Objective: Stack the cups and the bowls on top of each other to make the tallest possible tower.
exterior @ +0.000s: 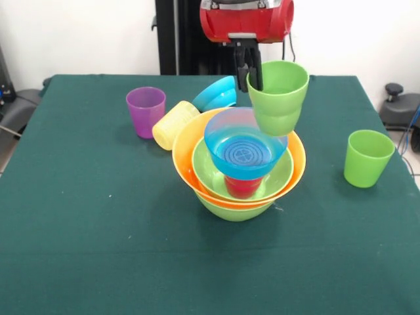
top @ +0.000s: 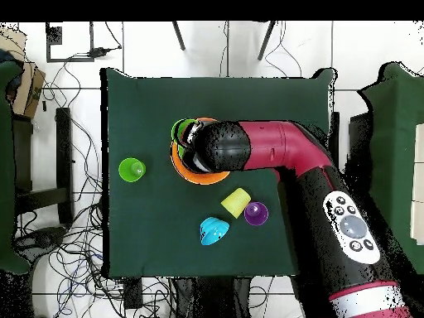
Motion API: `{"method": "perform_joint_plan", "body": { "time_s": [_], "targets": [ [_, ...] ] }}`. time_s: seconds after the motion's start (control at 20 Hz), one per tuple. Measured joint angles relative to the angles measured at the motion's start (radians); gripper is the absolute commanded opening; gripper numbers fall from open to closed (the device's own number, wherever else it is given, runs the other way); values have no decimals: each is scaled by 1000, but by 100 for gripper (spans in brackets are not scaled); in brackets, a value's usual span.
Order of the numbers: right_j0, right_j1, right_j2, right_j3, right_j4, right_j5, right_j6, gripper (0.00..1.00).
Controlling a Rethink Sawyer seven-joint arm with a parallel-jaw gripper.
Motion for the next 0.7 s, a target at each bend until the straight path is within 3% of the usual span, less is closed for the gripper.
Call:
{"method": "perform_joint_plan", "body": {
  "time_s": [0.7],
  "targets": [
    [-59, 5, 67, -18, -7, 100, 0, 0]
  ]
}}
